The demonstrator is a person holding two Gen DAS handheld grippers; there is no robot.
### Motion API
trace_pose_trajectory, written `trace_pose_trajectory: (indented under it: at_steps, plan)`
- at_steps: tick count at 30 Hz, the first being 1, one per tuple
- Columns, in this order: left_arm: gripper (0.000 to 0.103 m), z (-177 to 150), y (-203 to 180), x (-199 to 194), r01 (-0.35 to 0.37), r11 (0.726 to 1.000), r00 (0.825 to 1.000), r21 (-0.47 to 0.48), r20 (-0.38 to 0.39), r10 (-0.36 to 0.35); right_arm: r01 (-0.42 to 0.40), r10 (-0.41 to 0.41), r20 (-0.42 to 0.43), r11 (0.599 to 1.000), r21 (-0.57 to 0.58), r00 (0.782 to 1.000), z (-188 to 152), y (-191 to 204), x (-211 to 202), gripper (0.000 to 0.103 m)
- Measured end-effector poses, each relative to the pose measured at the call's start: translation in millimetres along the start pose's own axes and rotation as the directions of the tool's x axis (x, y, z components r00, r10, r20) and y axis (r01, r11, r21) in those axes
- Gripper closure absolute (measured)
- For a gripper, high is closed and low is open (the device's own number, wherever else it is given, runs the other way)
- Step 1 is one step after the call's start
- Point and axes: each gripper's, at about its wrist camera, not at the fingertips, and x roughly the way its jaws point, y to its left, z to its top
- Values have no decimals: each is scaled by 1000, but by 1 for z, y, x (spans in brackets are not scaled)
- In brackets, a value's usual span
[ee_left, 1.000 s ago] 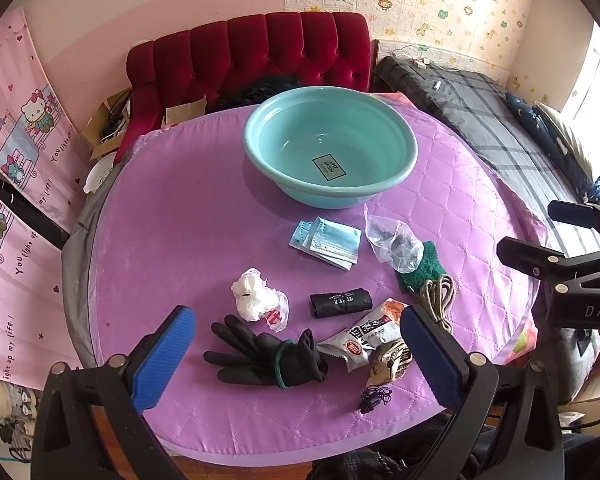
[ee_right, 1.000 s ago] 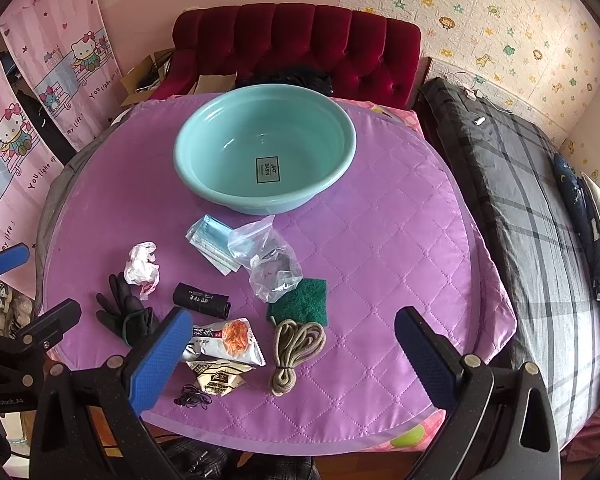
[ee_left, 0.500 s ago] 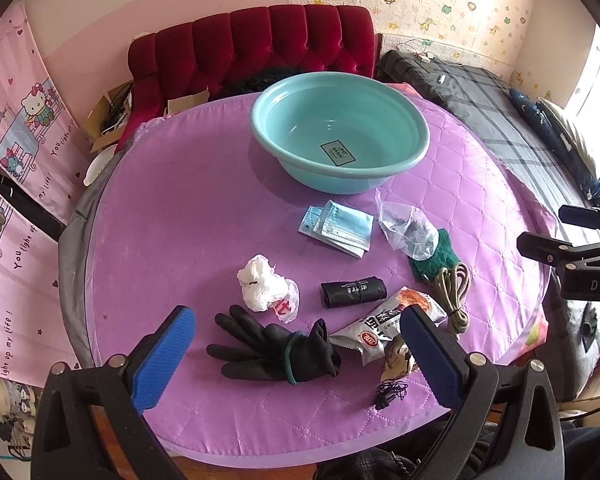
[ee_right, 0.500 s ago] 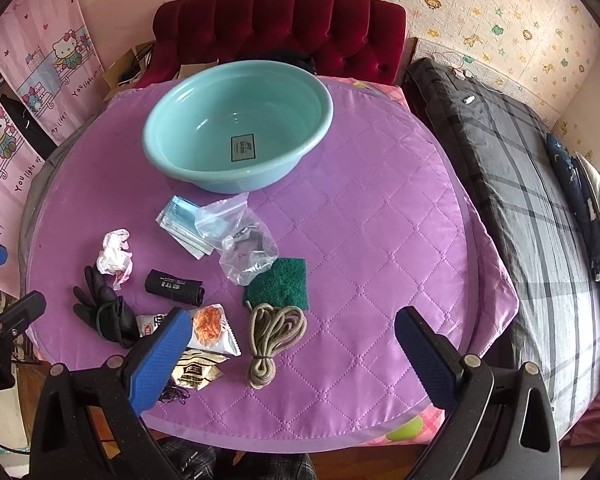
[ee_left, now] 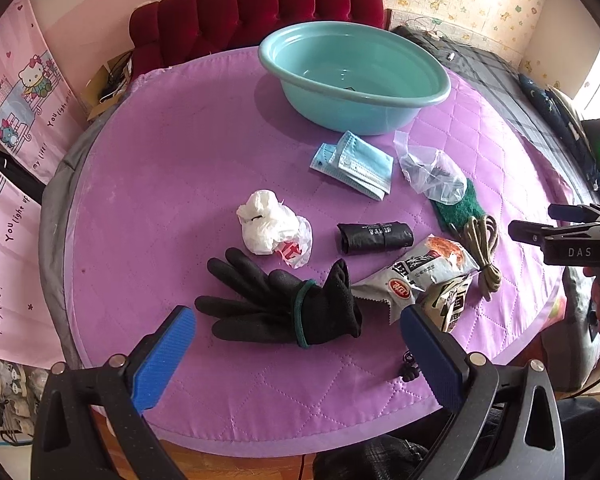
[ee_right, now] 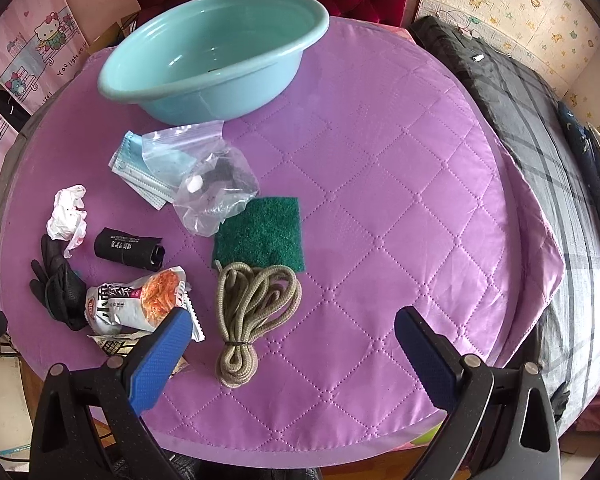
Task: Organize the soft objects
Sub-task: 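Grasp the coiled khaki rope with the right gripper while the left gripper approaches the black gloves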
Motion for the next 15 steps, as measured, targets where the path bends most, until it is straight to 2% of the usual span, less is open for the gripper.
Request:
trace_pose_trajectory:
  at_steps: [9,13,15]
  plan:
    - [0,-18,6,23,-10,1000,999,-11,-34,10,-24,24,-29,1000,6,999,3,7,38,1]
    - [0,-24,8,32,-20,1000,998,-9,-57,20,-20,21,-49,1000,16,999,5,8,54,6]
    - [0,-26,9,36,-26,1000,997,-5,-73,26,-29,31,-73,999,36,997,8,10,64,13]
